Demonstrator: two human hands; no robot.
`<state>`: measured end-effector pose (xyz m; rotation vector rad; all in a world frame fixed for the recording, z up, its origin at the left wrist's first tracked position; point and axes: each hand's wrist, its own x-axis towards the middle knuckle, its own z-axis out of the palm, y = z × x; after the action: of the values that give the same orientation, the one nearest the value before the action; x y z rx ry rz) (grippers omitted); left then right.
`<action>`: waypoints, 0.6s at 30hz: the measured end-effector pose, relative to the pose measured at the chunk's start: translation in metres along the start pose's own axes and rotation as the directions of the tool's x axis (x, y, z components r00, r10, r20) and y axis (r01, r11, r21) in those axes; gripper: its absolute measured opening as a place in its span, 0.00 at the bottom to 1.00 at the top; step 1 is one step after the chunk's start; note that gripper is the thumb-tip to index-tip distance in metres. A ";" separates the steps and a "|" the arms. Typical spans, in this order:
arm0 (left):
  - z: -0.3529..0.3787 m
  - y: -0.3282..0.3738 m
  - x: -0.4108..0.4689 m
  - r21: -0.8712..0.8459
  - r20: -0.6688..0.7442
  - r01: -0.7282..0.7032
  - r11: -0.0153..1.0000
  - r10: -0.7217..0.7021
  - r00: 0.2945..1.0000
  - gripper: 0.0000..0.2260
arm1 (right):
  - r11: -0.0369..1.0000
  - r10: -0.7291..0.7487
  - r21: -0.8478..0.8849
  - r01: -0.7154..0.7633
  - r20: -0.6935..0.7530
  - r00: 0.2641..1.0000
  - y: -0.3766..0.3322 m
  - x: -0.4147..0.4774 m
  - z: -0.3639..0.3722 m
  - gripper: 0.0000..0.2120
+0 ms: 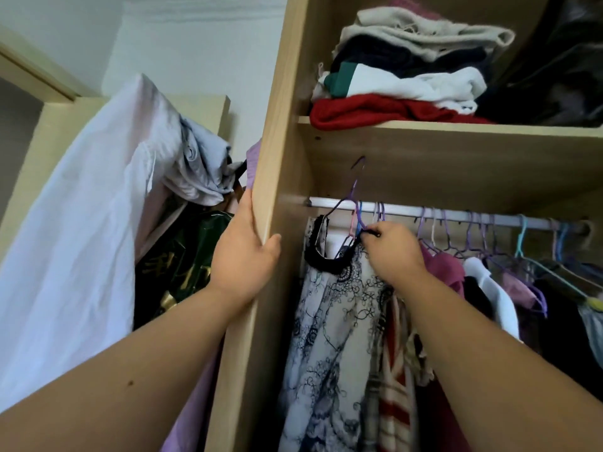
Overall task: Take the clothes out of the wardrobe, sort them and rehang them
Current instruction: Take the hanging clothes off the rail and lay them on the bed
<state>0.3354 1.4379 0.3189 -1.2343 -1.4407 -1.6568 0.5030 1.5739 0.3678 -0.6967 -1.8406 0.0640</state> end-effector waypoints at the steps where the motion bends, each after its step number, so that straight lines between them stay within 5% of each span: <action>1: 0.000 0.003 -0.003 0.049 -0.004 -0.004 0.999 0.004 1.000 0.37 | 0.999 -0.013 0.040 0.013 0.002 1.000 0.005 -0.009 -0.015 0.07; 5: 0.003 0.017 -0.028 0.205 0.022 -0.204 0.957 0.204 0.979 0.37 | 0.983 -0.038 0.180 0.037 0.003 0.999 0.024 -0.046 -0.077 0.07; 9: 0.027 0.033 -0.060 0.090 0.263 -0.414 0.906 0.379 0.887 0.35 | 0.976 -0.053 0.212 0.044 0.038 0.998 0.048 -0.088 -0.138 0.10; 18: 0.099 0.080 -0.095 0.087 0.490 -0.204 0.975 0.136 0.861 0.28 | 0.984 0.100 0.145 -0.103 0.033 0.994 0.094 -0.190 -0.265 0.21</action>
<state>0.4674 1.5049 0.2609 -1.7232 -1.6401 -1.1528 0.8167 1.4831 0.2746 -0.6883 -1.8033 0.2737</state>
